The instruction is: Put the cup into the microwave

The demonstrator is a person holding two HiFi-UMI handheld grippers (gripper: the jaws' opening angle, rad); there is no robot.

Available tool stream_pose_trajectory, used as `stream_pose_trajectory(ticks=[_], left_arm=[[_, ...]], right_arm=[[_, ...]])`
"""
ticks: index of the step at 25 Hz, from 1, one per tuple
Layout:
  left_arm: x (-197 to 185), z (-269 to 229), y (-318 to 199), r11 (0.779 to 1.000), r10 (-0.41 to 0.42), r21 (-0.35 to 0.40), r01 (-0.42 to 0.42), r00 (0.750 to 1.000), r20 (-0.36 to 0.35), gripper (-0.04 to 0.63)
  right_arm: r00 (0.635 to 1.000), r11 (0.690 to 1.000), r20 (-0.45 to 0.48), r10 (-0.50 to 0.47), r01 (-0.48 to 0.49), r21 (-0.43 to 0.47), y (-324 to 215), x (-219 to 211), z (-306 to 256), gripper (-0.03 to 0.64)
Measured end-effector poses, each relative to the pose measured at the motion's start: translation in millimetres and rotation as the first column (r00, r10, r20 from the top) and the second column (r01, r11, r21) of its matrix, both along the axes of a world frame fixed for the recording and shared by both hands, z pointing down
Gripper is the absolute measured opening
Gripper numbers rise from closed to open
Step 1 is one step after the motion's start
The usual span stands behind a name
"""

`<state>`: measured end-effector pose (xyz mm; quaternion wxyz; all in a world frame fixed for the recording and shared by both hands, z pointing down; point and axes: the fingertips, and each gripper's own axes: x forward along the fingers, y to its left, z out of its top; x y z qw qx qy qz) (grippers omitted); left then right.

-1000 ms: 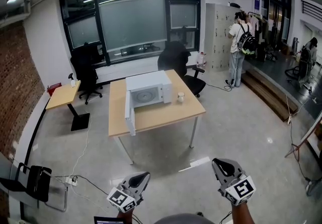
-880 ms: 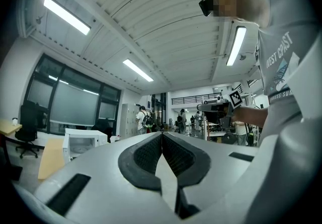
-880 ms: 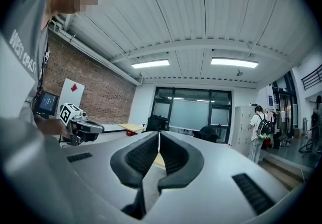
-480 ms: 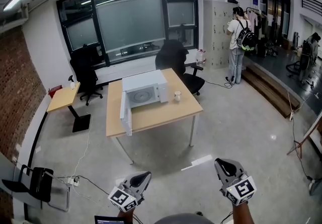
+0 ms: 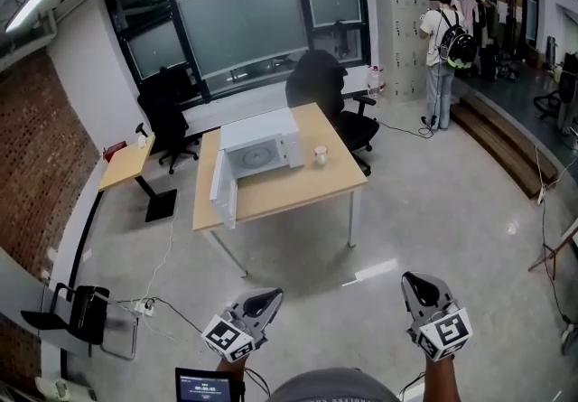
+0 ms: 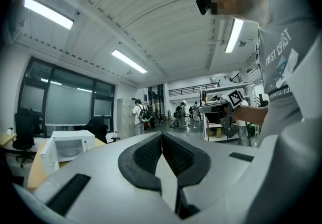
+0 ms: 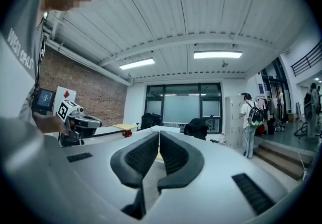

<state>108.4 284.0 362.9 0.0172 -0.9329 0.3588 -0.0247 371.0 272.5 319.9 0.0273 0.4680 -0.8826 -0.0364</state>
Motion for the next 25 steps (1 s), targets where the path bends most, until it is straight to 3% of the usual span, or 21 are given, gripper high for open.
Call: stream_pose_trajectory(ticks=[11,15,18,25], left_arm=[[83,-12,-28,1.000,-0.023,-0.018,0.023,1.000,0.020,0.021],[112,-6,-37,1.000,-0.016,0.017,0.016,0.999,0.033,0.021],[112,-4,-48,1.000,-0.011,0.025,0.009,0.999,0.047,0.021],[94,19,-81,1.000,-0.004,-0.002,0.004,1.000,0.005,0.021]], right_arm=[[0.999,0.998,0.032,0.010,-0.008,-0.057,-25,99,15,0.020],[0.998,0.999,0.058,0.011,-0.009,-0.039,-29,129,24,0.020],[0.998,0.999,0.063,0.022,-0.019,-0.050,-33,134,41,0.020],[0.998,0.996,0.033,0.050,-0.048,-0.076,-57,125,53,0.020]])
